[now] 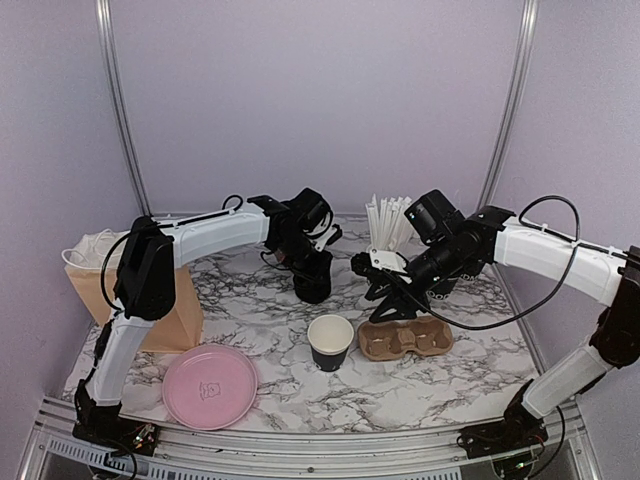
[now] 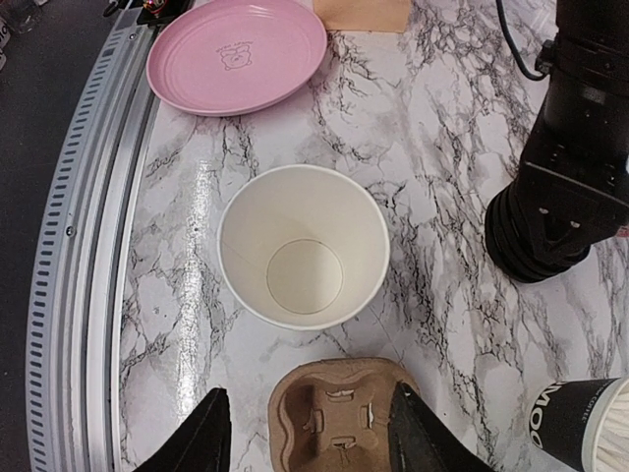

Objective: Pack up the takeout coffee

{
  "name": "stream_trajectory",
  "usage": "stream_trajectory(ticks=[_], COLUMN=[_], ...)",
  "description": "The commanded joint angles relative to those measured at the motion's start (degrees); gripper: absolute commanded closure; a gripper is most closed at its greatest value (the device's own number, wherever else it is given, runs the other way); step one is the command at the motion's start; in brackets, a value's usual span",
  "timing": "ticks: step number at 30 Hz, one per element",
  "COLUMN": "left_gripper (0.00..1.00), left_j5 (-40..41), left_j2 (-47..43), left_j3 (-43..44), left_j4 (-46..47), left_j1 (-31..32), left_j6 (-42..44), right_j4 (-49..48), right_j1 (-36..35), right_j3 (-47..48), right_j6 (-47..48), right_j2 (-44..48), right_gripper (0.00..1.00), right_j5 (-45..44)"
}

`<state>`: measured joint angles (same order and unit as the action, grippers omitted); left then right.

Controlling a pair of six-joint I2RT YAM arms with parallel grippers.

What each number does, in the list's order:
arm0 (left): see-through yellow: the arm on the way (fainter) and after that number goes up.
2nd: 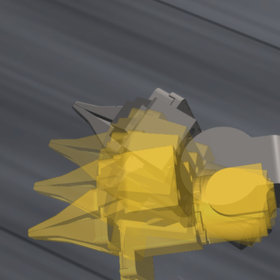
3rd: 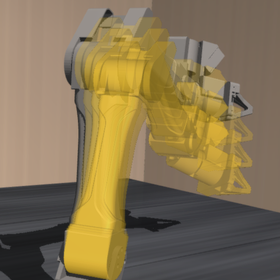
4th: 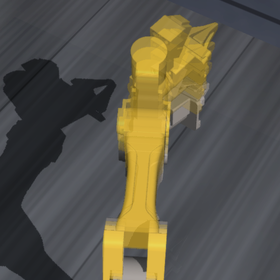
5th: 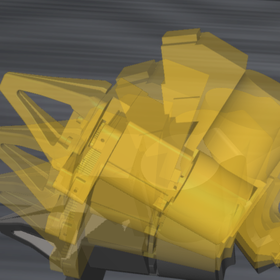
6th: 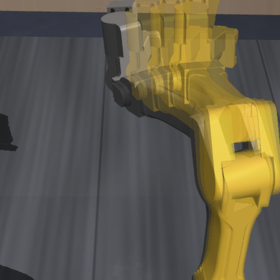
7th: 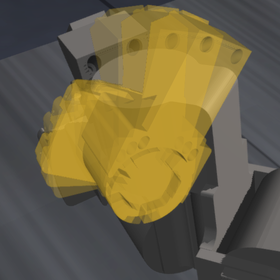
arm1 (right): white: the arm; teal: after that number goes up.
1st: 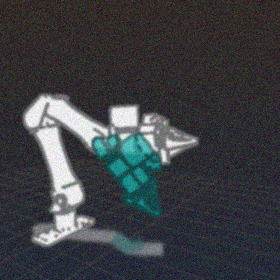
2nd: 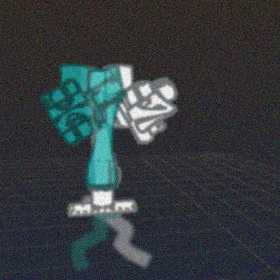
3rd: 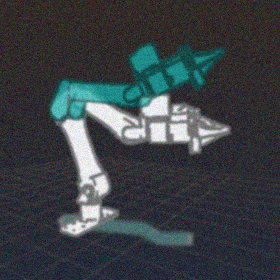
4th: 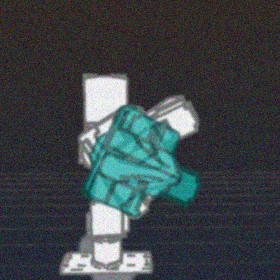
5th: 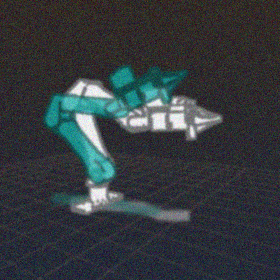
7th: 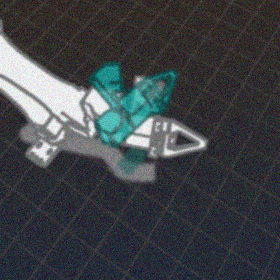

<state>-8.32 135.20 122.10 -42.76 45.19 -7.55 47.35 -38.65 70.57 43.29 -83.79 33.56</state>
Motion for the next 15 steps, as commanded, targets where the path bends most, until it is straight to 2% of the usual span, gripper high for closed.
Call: stream_trajectory(ticks=[1,15], left_gripper=[0.77,0.74], left_j5=[-0.08,-0.50], left_j2=[1.16,2.08], left_j3=[2.15,2.58], left_j4=[-1.35,-1.53], left_j1=[-0.25,-0.48], left_j6=[0.30,0.48], right_j4=[-0.81,-0.86], right_j1=[0.35,0.40], right_j3=[-0.14,0.07], right_j6=[-0.40,-0.42], right_j2=[0.47,-0.19], right_gripper=[0.47,0.47], right_j5=[0.31,0.17])
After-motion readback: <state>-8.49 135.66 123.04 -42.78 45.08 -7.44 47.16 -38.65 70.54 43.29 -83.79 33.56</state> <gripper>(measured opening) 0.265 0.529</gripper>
